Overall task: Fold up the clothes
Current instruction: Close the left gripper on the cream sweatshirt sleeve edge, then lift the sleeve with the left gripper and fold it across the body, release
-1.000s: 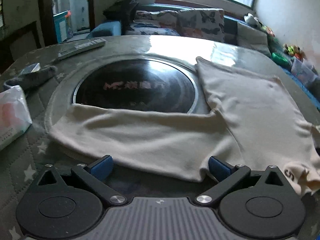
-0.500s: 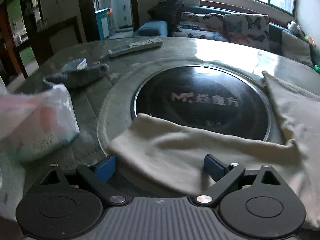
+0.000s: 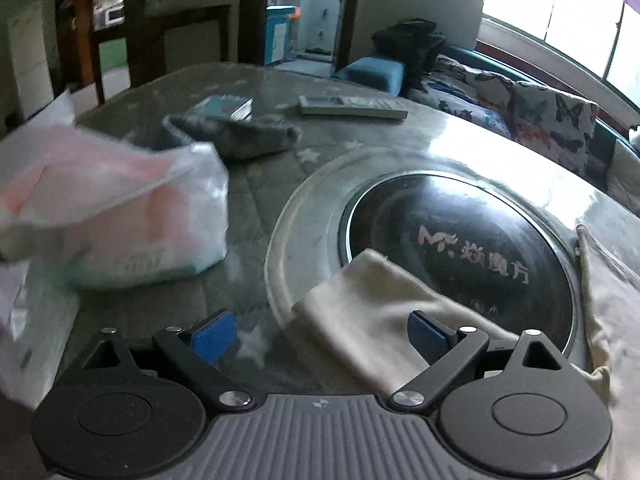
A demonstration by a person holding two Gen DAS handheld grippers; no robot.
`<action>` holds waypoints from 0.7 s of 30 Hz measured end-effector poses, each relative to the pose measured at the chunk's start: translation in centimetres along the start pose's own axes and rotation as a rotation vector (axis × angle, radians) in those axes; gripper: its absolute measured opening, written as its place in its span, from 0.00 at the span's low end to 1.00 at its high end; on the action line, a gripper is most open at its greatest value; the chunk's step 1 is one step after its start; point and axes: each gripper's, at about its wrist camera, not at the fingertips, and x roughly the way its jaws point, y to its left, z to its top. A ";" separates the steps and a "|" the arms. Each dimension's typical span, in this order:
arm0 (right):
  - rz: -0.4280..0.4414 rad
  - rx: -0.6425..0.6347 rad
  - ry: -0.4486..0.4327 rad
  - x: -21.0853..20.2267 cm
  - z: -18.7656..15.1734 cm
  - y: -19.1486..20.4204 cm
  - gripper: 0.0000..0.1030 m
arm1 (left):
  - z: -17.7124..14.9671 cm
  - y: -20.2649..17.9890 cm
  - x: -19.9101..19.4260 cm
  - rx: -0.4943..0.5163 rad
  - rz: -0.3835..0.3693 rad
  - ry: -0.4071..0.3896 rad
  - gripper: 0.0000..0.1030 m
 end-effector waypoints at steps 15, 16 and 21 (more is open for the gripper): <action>0.000 0.000 0.000 0.0 0.0 0.0 1.00 | 0.0 -1.4 0.2 0.078 0.068 -0.065 0.19; 0.000 0.000 0.000 0.0 0.0 0.0 1.00 | 0.1 -1.4 0.1 0.074 0.061 -0.064 0.16; -0.001 -0.002 0.001 0.0 0.0 0.0 1.00 | 0.7 -1.5 -0.9 0.022 -0.028 -0.058 0.09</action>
